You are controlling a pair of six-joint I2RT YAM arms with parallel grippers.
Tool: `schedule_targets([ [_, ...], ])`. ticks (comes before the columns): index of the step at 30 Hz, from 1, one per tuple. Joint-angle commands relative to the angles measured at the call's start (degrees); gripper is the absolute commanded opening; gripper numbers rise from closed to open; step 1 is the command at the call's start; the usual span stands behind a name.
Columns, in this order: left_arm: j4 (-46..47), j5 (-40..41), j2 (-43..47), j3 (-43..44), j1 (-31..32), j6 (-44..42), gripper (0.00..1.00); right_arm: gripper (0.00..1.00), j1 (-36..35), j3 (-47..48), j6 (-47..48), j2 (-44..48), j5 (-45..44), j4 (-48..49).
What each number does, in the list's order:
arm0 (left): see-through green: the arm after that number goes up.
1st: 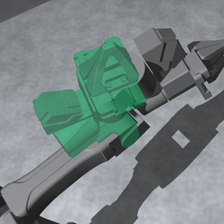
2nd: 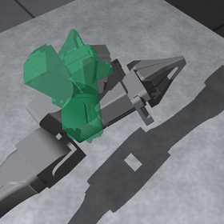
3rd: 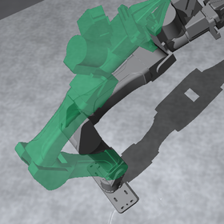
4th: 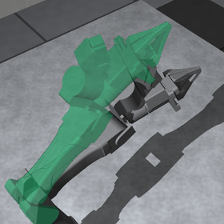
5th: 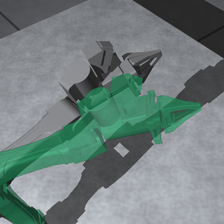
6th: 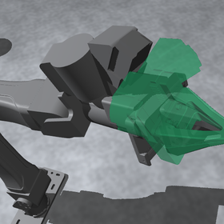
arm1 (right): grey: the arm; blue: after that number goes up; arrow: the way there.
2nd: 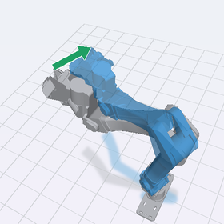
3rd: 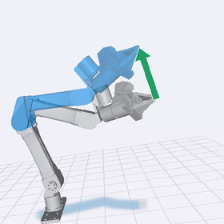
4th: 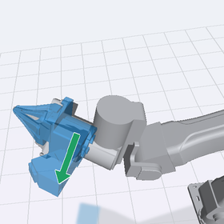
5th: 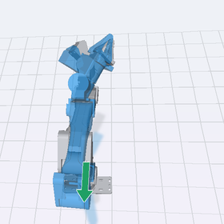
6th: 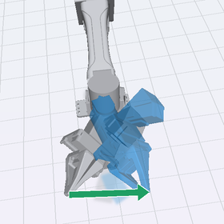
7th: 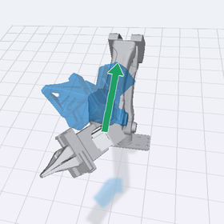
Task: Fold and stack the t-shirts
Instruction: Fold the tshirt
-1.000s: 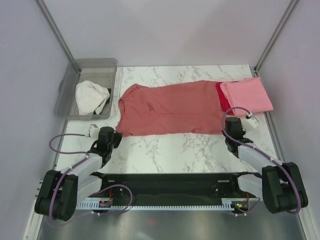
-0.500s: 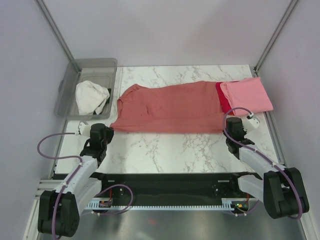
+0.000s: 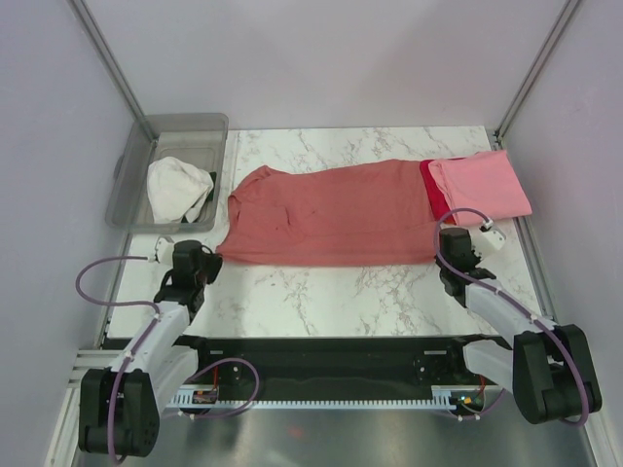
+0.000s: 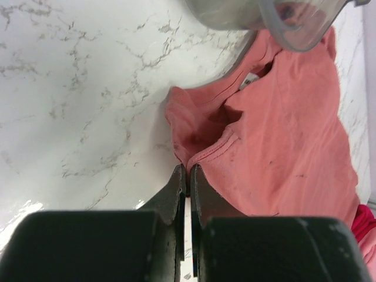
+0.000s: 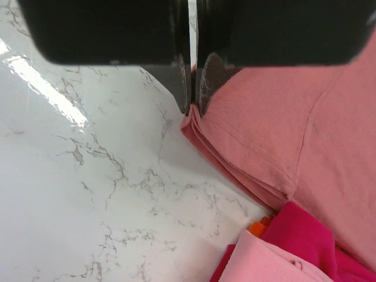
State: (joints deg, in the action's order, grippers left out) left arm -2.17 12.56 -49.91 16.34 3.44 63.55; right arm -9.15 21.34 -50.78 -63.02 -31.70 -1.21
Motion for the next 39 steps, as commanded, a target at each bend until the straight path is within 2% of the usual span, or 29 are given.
schedule_targets([
  [1,-1.16,-2.44,-2.72,4.04,-0.63,-4.92,0.02,0.00,0.27,6.57,0.77,-0.61,-1.26,-2.47],
  [6,-13.96,-2.28,-6.78,21.60,-0.63,-6.50,0.02,0.00,0.18,21.17,1.03,-1.14,1.11,-13.09],
  [8,-16.62,-2.27,-4.86,28.27,-0.72,-7.38,0.02,0.00,0.18,28.03,1.74,-0.17,1.29,-15.74],
  [10,-18.39,-2.80,-2.75,30.76,-0.72,-8.79,0.02,0.00,0.18,31.55,2.44,2.28,1.29,-18.47],
  [13,-20.23,-3.77,1.30,31.30,-0.72,-9.67,0.02,0.00,0.18,29.83,1.75,5.54,3.22,-20.93],
  [19,-21.82,-5.52,4.20,19.99,-0.72,-7.30,0.02,0.00,0.18,17.62,-1.07,10.46,5.07,-22.16],
  [27,-23.57,-4.47,10.09,15.04,-0.63,-8.00,0.02,0.00,0.18,12.93,-1.07,16.88,5.34,-24.89],
  [33,-27.87,-3.07,11.68,20.56,-0.72,-10.28,0.02,0.00,0.18,17.49,1.56,16.62,5.25,-26.81],
  [39,-37.45,-2.54,13.07,36.46,-0.72,-13.62,0.02,0.00,0.18,31.37,6.31,19.85,5.42,-34.98],
])
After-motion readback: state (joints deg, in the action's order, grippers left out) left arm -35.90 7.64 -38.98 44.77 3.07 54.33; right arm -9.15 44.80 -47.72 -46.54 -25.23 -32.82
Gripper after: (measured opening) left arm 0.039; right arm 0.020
